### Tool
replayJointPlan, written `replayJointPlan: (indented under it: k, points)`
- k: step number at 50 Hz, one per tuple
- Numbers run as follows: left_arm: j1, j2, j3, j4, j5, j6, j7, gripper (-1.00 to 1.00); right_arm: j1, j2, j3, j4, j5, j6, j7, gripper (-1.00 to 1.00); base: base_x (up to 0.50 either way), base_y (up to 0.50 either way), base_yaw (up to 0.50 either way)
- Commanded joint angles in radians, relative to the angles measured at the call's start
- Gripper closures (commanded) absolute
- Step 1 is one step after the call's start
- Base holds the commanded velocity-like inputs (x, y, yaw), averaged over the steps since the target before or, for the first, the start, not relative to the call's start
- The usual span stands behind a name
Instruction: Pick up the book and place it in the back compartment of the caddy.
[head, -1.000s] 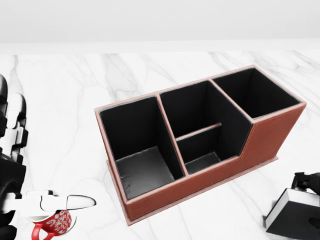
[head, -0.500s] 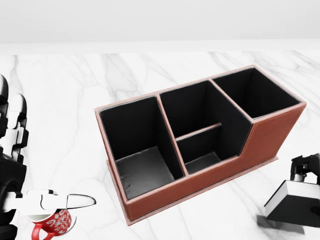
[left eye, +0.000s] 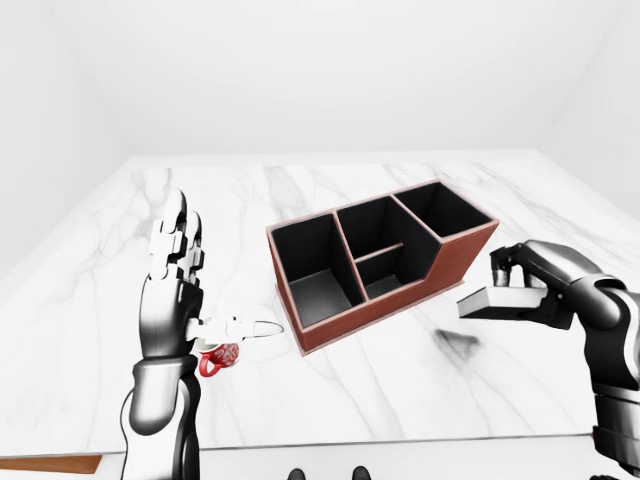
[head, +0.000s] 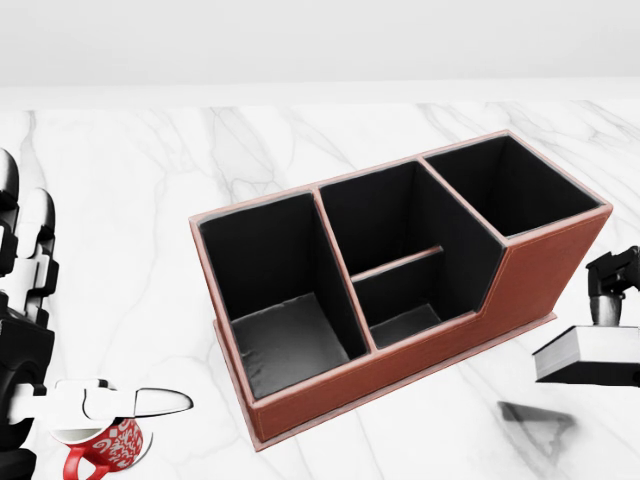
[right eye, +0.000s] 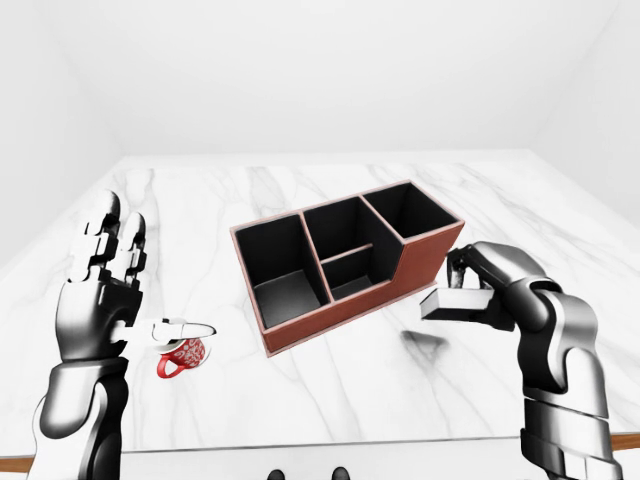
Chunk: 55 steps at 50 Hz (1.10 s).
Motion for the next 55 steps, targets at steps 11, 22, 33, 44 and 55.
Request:
replayJointPlan:
  k: [11, 22, 33, 44, 55]
  points:
    - [-0.002, 0.001, 0.005, -0.01, -0.004, 0.0, -0.001, -1.0, -0.06, -0.004, -0.028, -0.247, 0.026, 0.0, 0.0, 1.0, 0.0, 0.0, 0.0]
    - [-0.003, 0.001, 0.005, -0.008, -0.005, 0.0, -0.001, -1.0, -0.07, 0.006, -0.009, -0.283, 0.009, 0.0, 0.0, 1.0, 0.0, 0.0, 0.0]
    - [-0.005, 0.002, 0.012, -0.017, -0.01, 0.0, -0.002, -1.0, -0.131, 0.023, 0.041, -0.298, 0.014, 0.0, 0.0, 1.0, 0.0, 0.0, 0.0]
    - [-0.007, 0.002, 0.013, -0.018, -0.011, 0.0, -0.001, -1.0, -0.204, 0.039, 0.097, -0.275, 0.009, 0.0, 0.0, 1.0, 0.0, 0.0, 0.0]
    - [-0.008, 0.003, 0.017, -0.027, -0.014, 0.0, -0.002, -1.0, -0.264, 0.068, 0.147, -0.237, 0.004, 0.0, 0.0, 1.0, 0.0, 0.0, 0.0]
